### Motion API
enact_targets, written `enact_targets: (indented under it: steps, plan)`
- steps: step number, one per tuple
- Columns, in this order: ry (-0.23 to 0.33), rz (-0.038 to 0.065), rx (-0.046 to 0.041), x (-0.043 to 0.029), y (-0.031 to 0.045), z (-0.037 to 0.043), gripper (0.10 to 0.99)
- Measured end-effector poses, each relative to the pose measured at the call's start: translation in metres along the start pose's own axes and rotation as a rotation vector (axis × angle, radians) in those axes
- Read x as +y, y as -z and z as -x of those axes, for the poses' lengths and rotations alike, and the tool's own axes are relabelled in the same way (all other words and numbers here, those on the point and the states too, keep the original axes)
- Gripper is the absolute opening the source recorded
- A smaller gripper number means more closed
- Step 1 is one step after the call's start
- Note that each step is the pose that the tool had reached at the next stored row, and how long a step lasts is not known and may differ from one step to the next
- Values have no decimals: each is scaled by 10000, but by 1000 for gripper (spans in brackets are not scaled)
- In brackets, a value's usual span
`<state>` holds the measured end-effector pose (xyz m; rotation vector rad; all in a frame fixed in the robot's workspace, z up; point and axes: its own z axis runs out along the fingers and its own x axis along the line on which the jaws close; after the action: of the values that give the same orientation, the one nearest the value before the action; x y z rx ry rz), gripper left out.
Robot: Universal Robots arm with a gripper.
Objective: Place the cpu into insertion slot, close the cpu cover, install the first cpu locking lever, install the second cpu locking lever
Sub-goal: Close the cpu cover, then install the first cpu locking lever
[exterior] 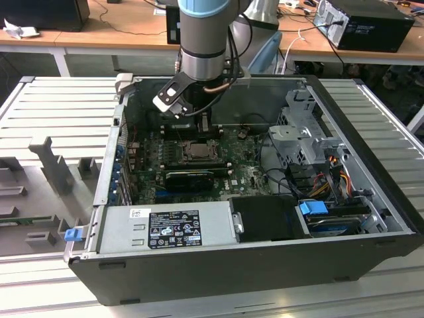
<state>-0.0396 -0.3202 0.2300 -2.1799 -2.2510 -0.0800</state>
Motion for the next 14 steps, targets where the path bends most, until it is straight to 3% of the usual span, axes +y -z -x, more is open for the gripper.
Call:
enact_targets:
  steps: [3, 14]
  plan:
    - [-1, -1, 0, -33, 1, -1, 106]
    - [0, 0, 0, -34, 28, -2, 106]
